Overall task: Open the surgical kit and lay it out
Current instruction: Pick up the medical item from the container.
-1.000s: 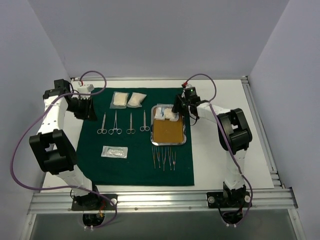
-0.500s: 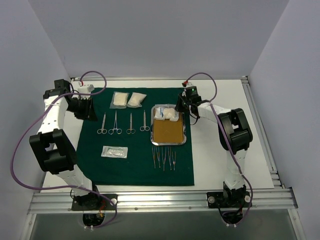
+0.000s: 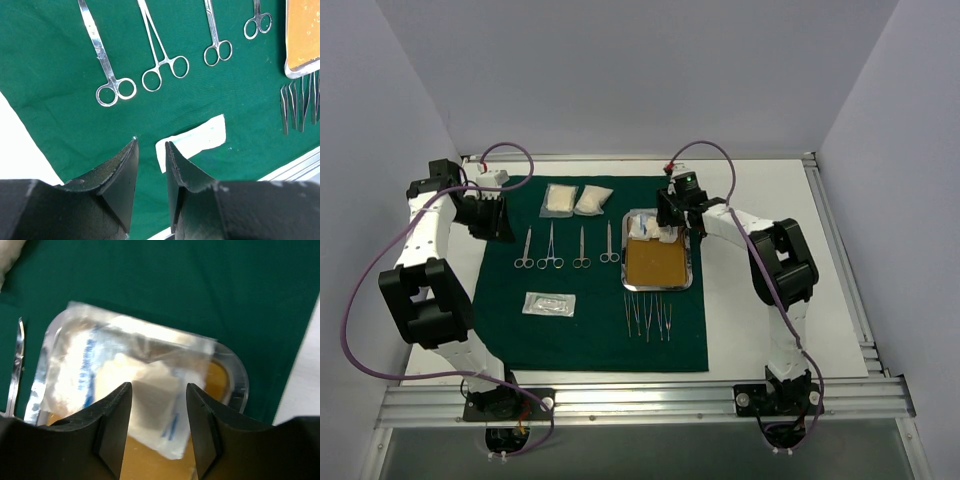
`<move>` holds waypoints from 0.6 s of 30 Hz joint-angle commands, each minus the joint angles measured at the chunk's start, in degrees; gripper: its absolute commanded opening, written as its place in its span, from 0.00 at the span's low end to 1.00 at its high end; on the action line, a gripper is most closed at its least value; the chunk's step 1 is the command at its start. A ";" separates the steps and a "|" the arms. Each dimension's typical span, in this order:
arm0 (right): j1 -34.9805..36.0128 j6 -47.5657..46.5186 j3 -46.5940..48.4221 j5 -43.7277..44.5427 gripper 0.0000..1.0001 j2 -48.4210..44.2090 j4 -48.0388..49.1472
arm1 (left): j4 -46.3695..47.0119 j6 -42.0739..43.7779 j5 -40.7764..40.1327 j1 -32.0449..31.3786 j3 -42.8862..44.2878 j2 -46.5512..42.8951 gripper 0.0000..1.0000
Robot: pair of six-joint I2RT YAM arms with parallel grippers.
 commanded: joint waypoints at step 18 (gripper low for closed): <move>4.90 -7.96 9.35 9.02 0.43 5.43 -11.38 | -0.36 1.13 2.67 -0.03 -0.40 0.10 0.37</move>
